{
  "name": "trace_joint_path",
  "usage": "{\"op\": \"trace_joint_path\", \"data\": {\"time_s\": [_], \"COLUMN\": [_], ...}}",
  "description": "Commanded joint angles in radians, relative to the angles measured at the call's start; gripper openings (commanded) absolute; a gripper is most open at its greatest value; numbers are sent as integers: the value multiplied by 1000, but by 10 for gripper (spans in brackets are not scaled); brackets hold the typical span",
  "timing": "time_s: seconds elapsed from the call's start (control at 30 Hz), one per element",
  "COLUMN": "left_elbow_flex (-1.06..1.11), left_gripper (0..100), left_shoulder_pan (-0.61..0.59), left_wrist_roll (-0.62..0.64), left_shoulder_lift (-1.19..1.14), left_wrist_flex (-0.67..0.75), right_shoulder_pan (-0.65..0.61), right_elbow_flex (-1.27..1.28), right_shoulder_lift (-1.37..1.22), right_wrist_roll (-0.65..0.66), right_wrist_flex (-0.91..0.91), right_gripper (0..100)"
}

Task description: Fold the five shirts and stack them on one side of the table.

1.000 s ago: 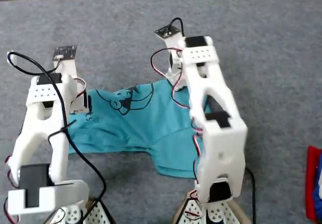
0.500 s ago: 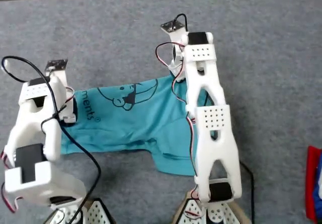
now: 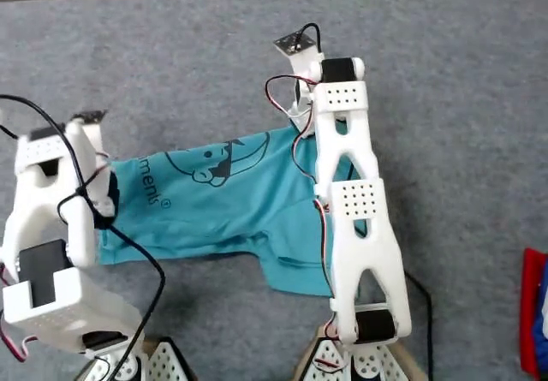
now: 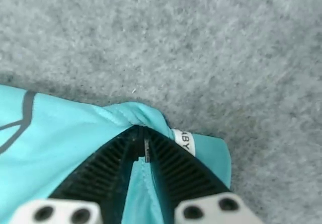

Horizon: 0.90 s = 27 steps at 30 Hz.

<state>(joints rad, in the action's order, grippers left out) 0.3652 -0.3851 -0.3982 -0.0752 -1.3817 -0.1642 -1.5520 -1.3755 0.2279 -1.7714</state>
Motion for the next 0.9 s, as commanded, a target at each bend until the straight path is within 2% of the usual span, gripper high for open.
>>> {"op": "trace_joint_path", "data": {"time_s": [0.0, 0.17, 0.4, 0.5, 0.7, 0.87], "left_elbow_flex": [-201, -410, -408, -413, -443, -523], "left_gripper": [20, 20, 20, 20, 20, 20], "left_shoulder_pan": [-3, 57, 169, 172, 118, 94], "left_wrist_roll": [-2, 137, 209, 209, 209, 209], "left_shoulder_lift": [7, -5, -173, -282, -438, -489], "left_wrist_flex": [-89, -106, 38, 58, 57, 51], "right_shoulder_pan": [33, 53, 36, 13, -42, -41], "right_elbow_flex": [-38, -36, 50, 239, 783, 1201], "right_shoulder_lift": [84, 219, 475, 601, 848, 905], "right_wrist_roll": [-5, -14, -57, -63, -61, -63], "right_wrist_flex": [-15, -15, -17, -17, -3, 230], "right_gripper": [5, 5, 5, 5, 5, 5]}}
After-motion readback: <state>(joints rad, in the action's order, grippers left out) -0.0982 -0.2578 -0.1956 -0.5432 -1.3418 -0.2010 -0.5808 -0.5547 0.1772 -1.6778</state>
